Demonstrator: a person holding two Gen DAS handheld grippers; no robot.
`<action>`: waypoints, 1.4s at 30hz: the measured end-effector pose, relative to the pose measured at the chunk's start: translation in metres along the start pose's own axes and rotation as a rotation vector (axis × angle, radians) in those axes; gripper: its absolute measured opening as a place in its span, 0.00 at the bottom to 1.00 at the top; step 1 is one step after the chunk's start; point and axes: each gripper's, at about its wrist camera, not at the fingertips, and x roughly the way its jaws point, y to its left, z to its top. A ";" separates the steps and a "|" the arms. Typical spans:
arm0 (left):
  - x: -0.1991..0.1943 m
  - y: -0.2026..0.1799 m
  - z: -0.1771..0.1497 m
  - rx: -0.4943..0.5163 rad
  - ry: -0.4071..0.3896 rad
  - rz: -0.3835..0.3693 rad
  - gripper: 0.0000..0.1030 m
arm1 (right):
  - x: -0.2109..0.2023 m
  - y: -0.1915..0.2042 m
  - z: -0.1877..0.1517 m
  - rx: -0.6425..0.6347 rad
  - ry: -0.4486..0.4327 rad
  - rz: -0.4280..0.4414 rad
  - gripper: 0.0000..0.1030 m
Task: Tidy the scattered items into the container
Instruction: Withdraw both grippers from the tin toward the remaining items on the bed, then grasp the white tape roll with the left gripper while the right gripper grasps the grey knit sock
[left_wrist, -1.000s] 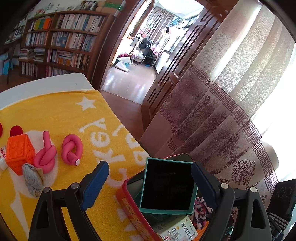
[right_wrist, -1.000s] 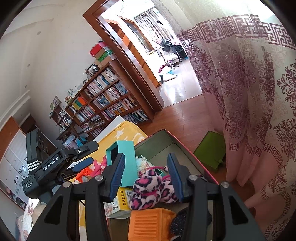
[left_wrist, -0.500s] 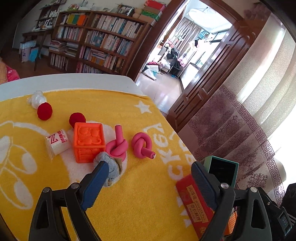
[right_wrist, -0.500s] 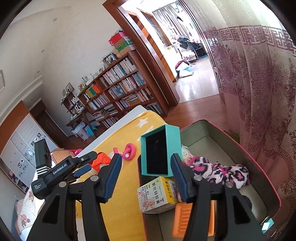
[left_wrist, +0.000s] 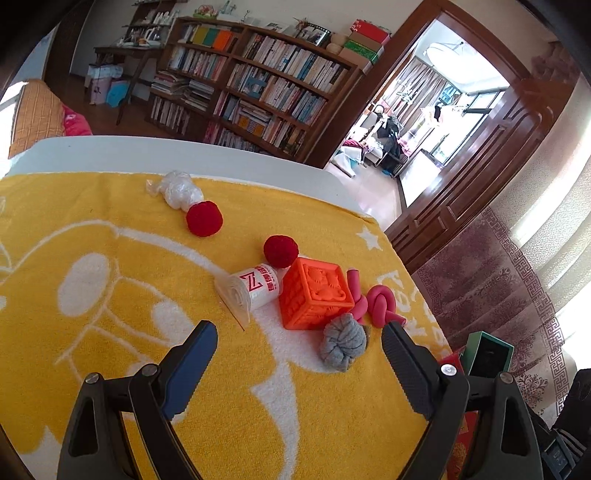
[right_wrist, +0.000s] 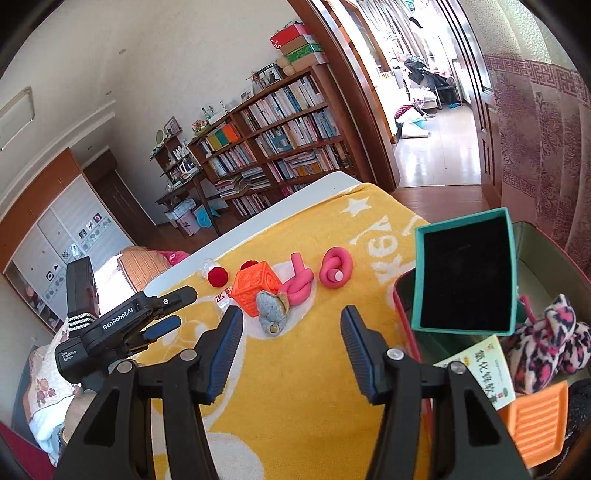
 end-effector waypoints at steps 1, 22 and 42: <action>-0.002 0.005 0.001 0.003 -0.003 0.011 0.90 | 0.008 0.005 -0.002 -0.004 0.014 0.002 0.58; 0.041 0.036 0.020 0.235 0.062 0.040 0.90 | 0.119 0.030 -0.013 -0.005 0.170 -0.055 0.58; 0.122 0.026 0.039 0.300 0.172 0.033 0.59 | 0.133 0.023 -0.019 -0.007 0.159 -0.029 0.64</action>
